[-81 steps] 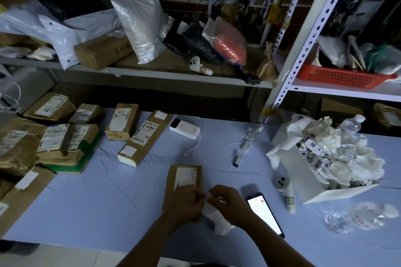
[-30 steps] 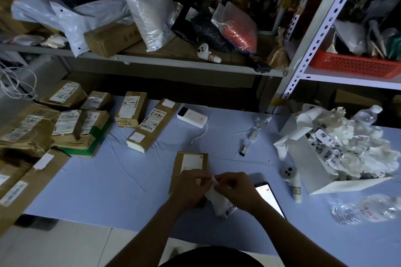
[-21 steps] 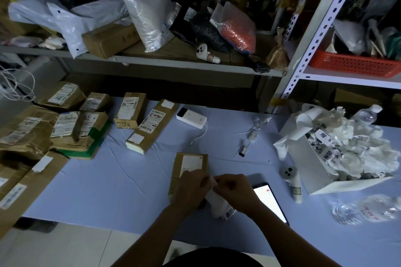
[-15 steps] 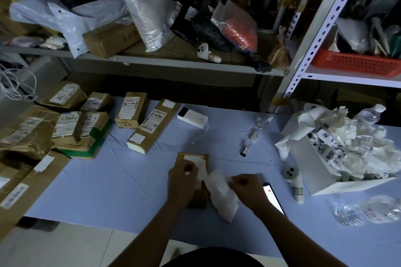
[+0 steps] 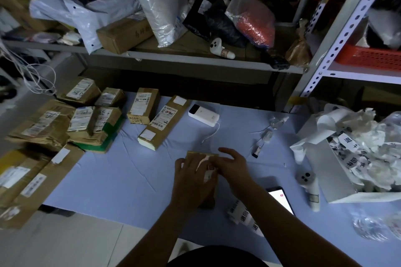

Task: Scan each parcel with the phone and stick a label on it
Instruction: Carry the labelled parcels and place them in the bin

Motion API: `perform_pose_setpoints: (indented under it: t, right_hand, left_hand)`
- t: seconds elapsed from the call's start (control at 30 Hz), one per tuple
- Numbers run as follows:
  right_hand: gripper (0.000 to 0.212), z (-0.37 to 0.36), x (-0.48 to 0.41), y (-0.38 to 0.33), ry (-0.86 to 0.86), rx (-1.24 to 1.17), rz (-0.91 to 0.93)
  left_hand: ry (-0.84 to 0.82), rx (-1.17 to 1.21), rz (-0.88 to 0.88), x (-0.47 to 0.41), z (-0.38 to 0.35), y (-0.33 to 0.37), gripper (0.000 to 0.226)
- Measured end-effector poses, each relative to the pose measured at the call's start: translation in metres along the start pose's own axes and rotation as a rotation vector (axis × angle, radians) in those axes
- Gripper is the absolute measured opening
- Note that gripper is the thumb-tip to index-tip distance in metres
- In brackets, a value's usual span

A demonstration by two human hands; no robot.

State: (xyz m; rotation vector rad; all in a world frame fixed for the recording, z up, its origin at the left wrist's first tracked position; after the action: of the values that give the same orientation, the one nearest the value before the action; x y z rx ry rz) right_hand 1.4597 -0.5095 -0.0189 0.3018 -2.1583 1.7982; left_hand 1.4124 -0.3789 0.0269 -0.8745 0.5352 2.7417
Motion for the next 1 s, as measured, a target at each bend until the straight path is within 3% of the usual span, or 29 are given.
perform_pose_setpoints:
  t: [0.13, 0.23, 0.33, 0.43, 0.5, 0.63, 0.83, 1.0]
  right_hand:
    - [0.036, 0.005, -0.009, 0.004, -0.063, -0.046, 0.003]
    - [0.034, 0.009, -0.016, 0.008, -0.075, 0.011, 0.059]
    - [0.032, 0.010, -0.025, 0.011, -0.097, 0.080, 0.107]
    - [0.036, 0.007, -0.034, 0.017, -0.168, 0.119, 0.104]
    - [0.040, 0.006, -0.039, 0.020, -0.193, 0.149, 0.104]
    - [0.043, 0.004, -0.048, 0.029, -0.166, 0.308, 0.106]
    - [0.033, -0.001, -0.068, 0.035, 0.054, 0.645, 0.141]
    - [0.023, -0.021, -0.081, 0.038, 0.062, 0.891, 0.213]
  left_hand:
    - [-0.172, 0.072, 0.253, 0.003, -0.005, -0.025, 0.070]
    - [-0.369, 0.328, 0.553, 0.008, -0.018, -0.037, 0.074]
    - [-0.416, 0.609, 0.899, 0.015, -0.034, -0.046, 0.052]
    - [-0.375, 0.671, 1.024, 0.016, -0.044, -0.058, 0.024]
    - [-0.353, 0.697, 1.027, 0.014, -0.048, -0.065, 0.012]
    - [-0.444, 0.582, 0.950, 0.006, -0.062, -0.073, 0.008]
    - [-0.500, 0.508, 0.877, -0.003, -0.088, -0.097, 0.011]
    - [-0.586, 0.436, 0.770, -0.003, -0.109, -0.118, 0.012]
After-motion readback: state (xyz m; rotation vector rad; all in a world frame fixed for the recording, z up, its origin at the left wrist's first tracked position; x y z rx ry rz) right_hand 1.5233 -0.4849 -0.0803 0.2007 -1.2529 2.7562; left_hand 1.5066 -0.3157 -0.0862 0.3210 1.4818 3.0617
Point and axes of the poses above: each hand's wrist, its own x-axis away from the middle knuckle, its own z-axis out of the back of the hand, y = z × x, the point moved 7 cm from there along -x, towards the middle knuckle, and after that the axes turned 7 degrees about z, right-handed, at the moved point
